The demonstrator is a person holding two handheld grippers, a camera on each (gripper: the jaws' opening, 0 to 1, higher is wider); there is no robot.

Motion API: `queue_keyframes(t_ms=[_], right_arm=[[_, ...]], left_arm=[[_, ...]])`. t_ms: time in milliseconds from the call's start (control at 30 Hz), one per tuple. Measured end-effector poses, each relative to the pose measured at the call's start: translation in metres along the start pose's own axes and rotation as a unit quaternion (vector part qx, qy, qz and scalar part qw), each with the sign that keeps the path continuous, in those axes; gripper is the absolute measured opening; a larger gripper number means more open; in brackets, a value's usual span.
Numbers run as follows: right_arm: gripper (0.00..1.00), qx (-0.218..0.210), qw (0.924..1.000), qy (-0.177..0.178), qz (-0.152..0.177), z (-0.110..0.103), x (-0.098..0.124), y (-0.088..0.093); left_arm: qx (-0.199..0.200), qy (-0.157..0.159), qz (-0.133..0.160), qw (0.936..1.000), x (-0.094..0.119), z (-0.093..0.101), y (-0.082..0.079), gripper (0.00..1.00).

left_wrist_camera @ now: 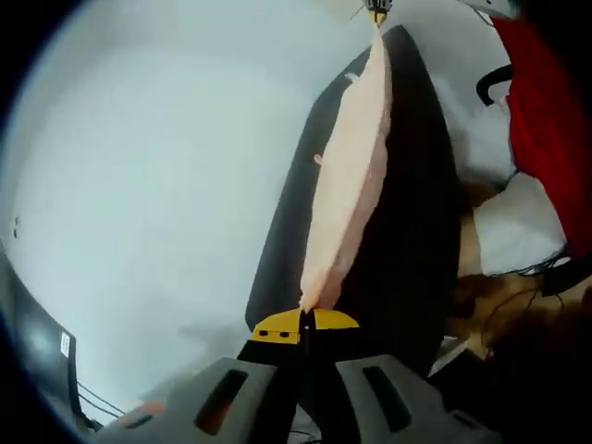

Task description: Fold the towel on the table until its edges align and the towel forms a compact rectangular stack.

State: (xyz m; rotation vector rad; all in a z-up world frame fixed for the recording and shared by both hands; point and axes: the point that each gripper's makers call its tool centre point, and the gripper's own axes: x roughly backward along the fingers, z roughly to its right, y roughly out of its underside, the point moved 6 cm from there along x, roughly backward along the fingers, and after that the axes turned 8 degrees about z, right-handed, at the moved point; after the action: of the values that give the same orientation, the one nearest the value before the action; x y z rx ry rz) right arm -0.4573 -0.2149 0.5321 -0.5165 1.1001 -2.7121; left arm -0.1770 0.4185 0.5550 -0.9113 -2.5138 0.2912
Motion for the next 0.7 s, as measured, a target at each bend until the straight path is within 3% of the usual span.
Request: queue_keyframes(t_ms=[67,133,267,533,633,700], right_arm=[[0.0,-0.007,0.9999,0.009,0.001,0.023,-0.019,0.001],[0.0,-0.018,0.9997,0.013,-0.005,0.047,-0.041,0.009],[0.0,-0.025,0.9973,0.011,-0.069,0.082,-0.086,0.04],[0.0,-0.035,0.9869,-0.012,-0.157,0.103,-0.173,0.102],[0.0,-0.015,0.9838,-0.033,-0.176,0.094,-0.187,0.117],[0.0,-0.01,0.9846,-0.035,-0.171,0.087,-0.189,0.12]], left_arm=[[-0.029,0.007,-0.024,0.9993,-0.026,-0.012,0.004,0.0],[-0.031,0.021,-0.039,0.9986,-0.054,-0.021,0.011,0.0],[-0.033,0.035,-0.06,0.997,-0.111,-0.043,0.032,0.0],[-0.002,0.06,-0.083,0.9947,-0.192,-0.052,0.056,0.0],[-0.01,0.093,-0.092,0.9913,-0.21,-0.037,0.064,0.0],[-0.024,0.1,-0.088,0.9908,-0.207,-0.027,0.065,0.0]])
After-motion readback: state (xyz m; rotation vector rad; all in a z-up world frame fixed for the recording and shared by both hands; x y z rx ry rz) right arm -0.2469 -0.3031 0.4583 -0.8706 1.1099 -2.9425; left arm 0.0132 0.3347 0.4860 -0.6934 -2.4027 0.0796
